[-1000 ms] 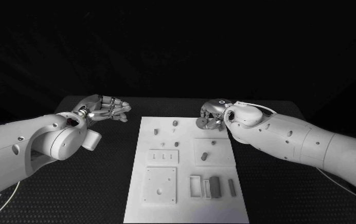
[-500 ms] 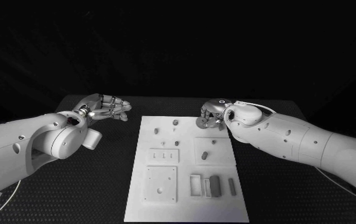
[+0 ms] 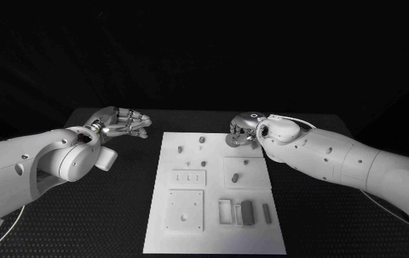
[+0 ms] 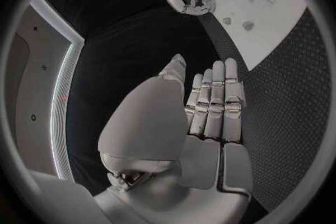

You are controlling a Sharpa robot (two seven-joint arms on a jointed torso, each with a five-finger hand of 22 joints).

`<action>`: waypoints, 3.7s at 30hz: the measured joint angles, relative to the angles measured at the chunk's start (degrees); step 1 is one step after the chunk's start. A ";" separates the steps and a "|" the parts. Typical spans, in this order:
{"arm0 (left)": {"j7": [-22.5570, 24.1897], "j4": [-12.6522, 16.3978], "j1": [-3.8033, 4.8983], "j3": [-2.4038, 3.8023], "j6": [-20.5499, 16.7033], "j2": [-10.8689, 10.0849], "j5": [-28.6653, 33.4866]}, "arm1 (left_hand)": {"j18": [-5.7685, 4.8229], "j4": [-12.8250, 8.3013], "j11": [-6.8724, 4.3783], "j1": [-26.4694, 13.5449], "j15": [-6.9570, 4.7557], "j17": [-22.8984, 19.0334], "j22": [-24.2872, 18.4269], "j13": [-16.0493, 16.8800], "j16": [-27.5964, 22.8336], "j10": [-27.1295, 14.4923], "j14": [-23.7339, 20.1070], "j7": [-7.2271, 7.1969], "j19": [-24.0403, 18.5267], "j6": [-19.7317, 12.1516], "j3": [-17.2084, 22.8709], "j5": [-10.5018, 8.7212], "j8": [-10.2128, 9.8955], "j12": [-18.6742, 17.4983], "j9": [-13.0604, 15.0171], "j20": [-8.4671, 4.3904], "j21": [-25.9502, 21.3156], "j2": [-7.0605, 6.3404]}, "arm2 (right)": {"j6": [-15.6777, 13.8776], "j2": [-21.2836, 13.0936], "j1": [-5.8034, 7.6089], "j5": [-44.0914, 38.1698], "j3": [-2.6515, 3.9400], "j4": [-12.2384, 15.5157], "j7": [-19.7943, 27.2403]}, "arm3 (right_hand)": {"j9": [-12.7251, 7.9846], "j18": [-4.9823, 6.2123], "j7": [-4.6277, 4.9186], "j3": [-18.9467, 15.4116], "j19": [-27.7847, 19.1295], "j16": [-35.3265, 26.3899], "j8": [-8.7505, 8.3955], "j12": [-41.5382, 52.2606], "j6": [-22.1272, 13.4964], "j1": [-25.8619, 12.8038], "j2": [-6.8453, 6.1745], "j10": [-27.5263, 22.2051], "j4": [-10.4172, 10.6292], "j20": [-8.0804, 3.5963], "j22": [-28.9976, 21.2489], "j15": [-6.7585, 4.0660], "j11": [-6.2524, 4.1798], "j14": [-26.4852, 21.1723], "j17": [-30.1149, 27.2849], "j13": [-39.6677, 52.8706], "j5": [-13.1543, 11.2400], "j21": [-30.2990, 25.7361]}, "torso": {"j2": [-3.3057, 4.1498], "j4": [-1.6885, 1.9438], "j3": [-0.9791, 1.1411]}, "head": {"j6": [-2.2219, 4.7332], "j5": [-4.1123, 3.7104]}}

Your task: Assemble the parts on the task board

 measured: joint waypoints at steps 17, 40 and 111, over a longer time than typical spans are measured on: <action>-0.04 0.02 0.00 0.00 0.06 -0.02 0.00 | -0.07 0.00 0.00 0.00 0.00 0.04 0.04 0.01 -0.23 0.00 0.00 0.00 0.00 0.00 0.00 0.00 0.00 -0.23 0.00 0.00 0.00 0.00 | 0.33 0.17 -0.12 -1.66 -0.55 0.34 -0.09 | -0.38 1.67 -2.33 -0.17 0.22 3.82 0.87 27.04 0.30 0.10 -2.32 -0.76 -2.14 -0.44 0.00 -4.56 -4.52 0.00 0.71 43.18 0.00 2.16 | -0.01 -0.09 0.02 | -0.36 0.15; -0.04 -0.16 -0.01 0.00 0.08 -0.02 -0.01 | 0.39 0.00 -0.01 0.00 0.00 0.15 0.04 -0.04 -0.23 0.00 0.00 0.00 0.00 0.00 0.00 0.00 0.00 -0.23 0.00 0.00 0.00 0.00 | 0.10 -0.02 -0.23 -2.97 -0.55 0.47 -0.10 | -0.66 2.04 -1.62 0.25 0.75 13.10 0.19 50.42 0.96 -1.55 -3.96 -4.29 -0.58 -0.95 0.00 -4.33 -3.75 -0.97 7.24 59.58 0.00 5.41 | -0.02 -0.11 0.05 | -0.58 -0.14; -0.08 0.58 0.01 0.00 0.47 -0.36 -0.03 | 0.39 0.07 -0.01 -1.21 0.00 0.72 0.12 -0.13 -0.89 0.00 0.00 0.00 0.00 0.00 0.57 0.00 0.00 -0.44 -0.04 0.00 -0.23 0.15 | -1.41 -0.64 -0.46 -3.38 -1.04 1.18 0.47 | -0.19 1.86 -3.21 0.40 0.60 14.42 2.48 55.52 2.53 -2.06 3.67 -4.04 -2.84 -1.83 0.00 -5.34 -5.01 -0.34 8.04 56.01 -0.23 7.64 | -0.05 0.04 0.00 | -1.68 -0.30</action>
